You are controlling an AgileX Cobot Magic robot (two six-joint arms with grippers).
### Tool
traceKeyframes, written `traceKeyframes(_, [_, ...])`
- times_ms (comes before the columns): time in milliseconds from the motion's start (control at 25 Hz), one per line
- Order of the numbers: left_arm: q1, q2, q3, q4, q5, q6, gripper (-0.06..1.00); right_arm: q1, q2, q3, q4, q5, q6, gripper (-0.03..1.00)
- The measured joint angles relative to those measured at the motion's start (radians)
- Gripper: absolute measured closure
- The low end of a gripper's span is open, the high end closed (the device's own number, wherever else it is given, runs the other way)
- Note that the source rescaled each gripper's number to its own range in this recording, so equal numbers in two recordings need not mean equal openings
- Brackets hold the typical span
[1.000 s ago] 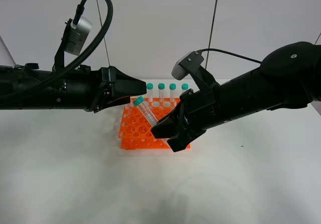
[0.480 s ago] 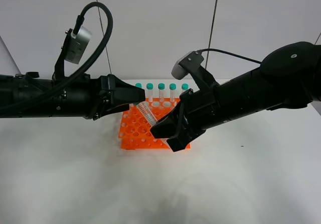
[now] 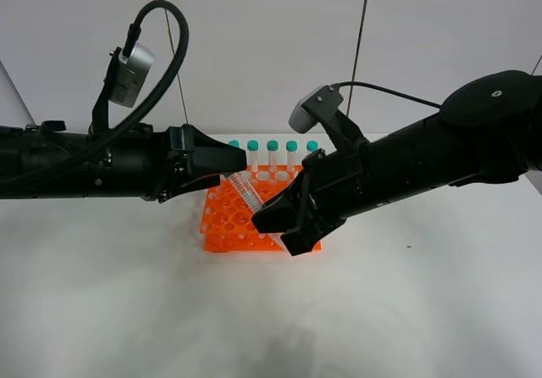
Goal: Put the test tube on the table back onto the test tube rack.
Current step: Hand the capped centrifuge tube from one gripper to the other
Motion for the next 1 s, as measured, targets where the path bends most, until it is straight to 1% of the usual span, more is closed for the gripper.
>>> traceKeyframes(240, [0.0, 0.0, 0.0, -0.001, 0.014, 0.001, 0.07, 0.0, 0.0, 0.0, 0.009, 0.008, -0.002, 0.95])
traceKeyframes(280, [0.0, 0.0, 0.0, -0.001, 0.021, 0.001, 0.09, 0.0, 0.0, 0.0, 0.014, 0.01, -0.003, 0.95])
traceKeyframes(440, [0.0, 0.0, 0.0, -0.001, 0.032, 0.001, 0.23, 0.0, 0.0, 0.0, 0.02, 0.019, -0.003, 0.95])
traceKeyframes(640, [0.0, 0.0, 0.0, -0.002, 0.032, 0.001, 0.36, 0.0, 0.0, 0.0, 0.023, 0.028, -0.006, 0.95])
traceKeyframes(680, [0.0, 0.0, 0.0, -0.002, 0.032, 0.001, 0.4, 0.0, 0.0, 0.0, 0.023, 0.028, -0.006, 0.95])
traceKeyframes(720, [0.0, 0.0, 0.0, -0.002, 0.032, 0.001, 0.46, 0.0, 0.0, 0.0, 0.023, 0.027, -0.006, 0.95])
traceKeyframes(800, [0.0, 0.0, 0.0, -0.002, 0.032, 0.001, 0.63, 0.0, 0.0, 0.0, 0.024, 0.026, -0.006, 0.95])
traceKeyframes(880, [0.0, 0.0, 0.0, -0.002, 0.036, 0.001, 0.86, 0.0, 0.0, 0.0, 0.029, 0.023, -0.006, 0.95])
traceKeyframes(920, [0.0, 0.0, 0.0, -0.002, 0.036, 0.001, 0.93, 0.0, 0.0, 0.0, 0.029, 0.023, -0.006, 0.95])
traceKeyframes(1000, [0.0, 0.0, 0.0, -0.002, 0.036, 0.001, 0.94, 0.0, 0.0, 0.0, 0.03, 0.023, -0.006, 0.95])
